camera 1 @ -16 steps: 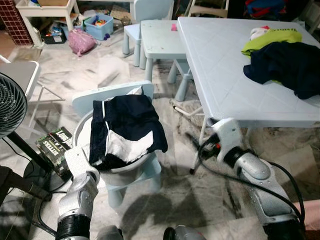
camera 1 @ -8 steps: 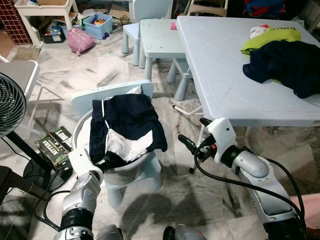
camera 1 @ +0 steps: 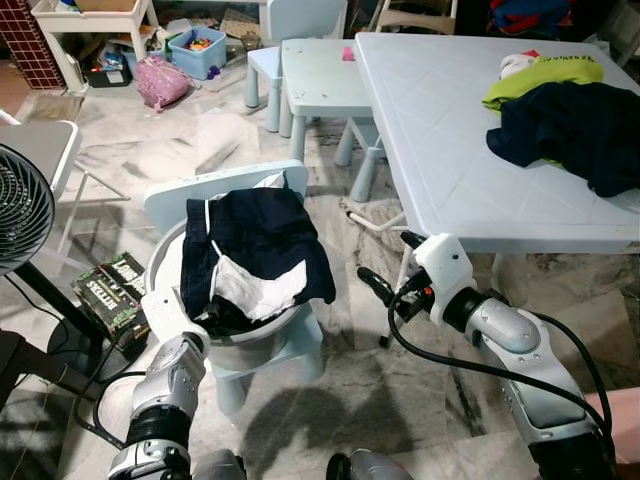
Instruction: Hang hanger
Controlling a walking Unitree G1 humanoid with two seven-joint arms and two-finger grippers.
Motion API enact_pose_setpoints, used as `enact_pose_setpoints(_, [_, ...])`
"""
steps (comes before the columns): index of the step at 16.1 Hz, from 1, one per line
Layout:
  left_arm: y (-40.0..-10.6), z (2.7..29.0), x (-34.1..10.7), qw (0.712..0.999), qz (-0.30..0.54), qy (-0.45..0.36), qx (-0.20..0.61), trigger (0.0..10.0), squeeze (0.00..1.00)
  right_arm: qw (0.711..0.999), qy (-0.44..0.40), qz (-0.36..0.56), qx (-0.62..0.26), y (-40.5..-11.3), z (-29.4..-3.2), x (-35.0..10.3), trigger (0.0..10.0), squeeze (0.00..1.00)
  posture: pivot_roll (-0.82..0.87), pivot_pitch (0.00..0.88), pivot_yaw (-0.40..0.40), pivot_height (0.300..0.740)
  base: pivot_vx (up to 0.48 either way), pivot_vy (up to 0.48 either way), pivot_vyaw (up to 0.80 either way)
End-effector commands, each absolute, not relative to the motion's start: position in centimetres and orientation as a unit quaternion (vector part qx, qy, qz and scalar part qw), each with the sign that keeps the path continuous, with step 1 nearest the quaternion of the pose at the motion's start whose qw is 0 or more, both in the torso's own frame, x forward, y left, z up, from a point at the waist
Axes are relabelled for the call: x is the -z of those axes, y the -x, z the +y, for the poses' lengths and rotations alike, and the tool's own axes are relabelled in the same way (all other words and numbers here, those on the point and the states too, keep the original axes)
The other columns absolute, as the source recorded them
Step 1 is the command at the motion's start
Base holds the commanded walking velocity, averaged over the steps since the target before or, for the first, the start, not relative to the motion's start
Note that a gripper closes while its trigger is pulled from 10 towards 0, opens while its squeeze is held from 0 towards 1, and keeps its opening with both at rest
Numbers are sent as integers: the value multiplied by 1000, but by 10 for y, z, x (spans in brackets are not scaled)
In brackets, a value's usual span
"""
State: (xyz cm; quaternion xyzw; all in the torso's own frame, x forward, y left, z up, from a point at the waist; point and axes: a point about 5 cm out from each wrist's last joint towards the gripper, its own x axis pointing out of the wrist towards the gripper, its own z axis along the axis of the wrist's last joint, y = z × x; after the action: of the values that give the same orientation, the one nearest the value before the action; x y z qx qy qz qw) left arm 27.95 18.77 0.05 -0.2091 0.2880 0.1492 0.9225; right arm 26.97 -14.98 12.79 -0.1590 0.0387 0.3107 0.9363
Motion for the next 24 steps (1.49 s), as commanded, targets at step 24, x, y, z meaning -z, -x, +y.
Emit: enact_pose_setpoints(24, [-241, 201, -19, 927, 256, 142, -235, 549, 0, 933, 182, 22, -311, -279, -144, -126, 10000, 0, -51, 49, -78, 740, 0, 0, 0])
